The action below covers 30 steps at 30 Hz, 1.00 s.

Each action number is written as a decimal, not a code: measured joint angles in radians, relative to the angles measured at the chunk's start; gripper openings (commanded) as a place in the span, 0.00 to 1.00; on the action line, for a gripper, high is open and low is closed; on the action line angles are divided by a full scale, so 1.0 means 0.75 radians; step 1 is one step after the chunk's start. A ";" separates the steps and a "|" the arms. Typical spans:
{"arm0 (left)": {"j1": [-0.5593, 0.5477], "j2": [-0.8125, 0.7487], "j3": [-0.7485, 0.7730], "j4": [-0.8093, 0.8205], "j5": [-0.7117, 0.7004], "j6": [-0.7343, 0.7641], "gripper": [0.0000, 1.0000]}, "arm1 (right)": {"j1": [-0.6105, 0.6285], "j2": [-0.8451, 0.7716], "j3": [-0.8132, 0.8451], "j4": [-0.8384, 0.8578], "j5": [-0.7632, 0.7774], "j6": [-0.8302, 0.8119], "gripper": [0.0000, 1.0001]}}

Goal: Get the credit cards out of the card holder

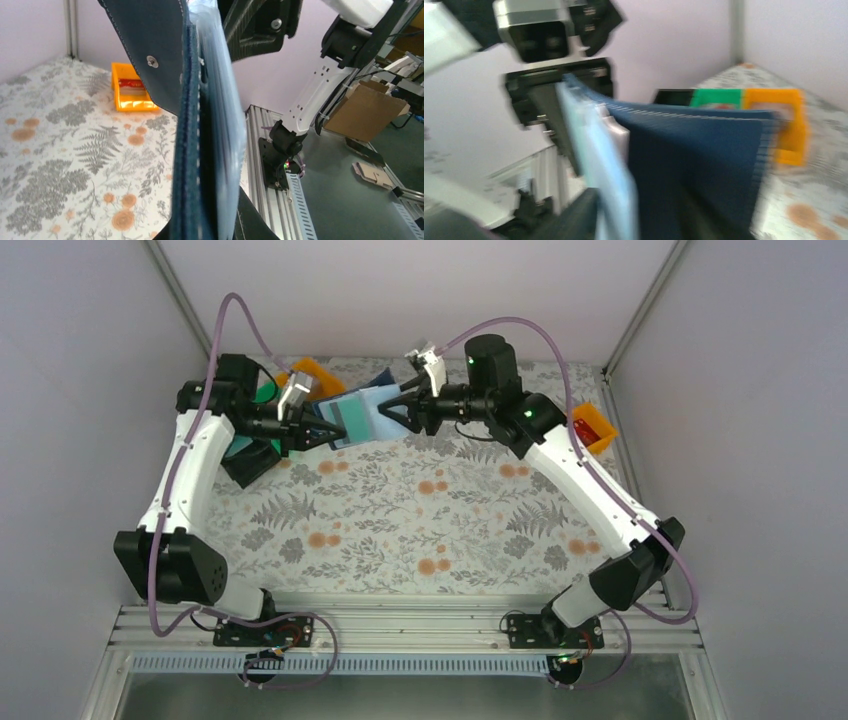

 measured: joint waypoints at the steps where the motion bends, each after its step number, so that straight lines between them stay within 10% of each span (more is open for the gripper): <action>1: 0.000 -0.002 -0.010 0.008 -0.016 -0.021 0.02 | -0.004 0.003 0.006 -0.015 0.066 0.010 0.74; 13: -0.012 -0.168 -0.190 0.492 -0.461 -0.567 0.02 | 0.059 0.007 0.036 -0.212 0.813 0.062 0.99; 30: -0.053 -0.203 -0.152 0.376 -0.653 -0.415 0.02 | -0.126 -0.162 -0.207 -0.060 0.062 -0.197 0.99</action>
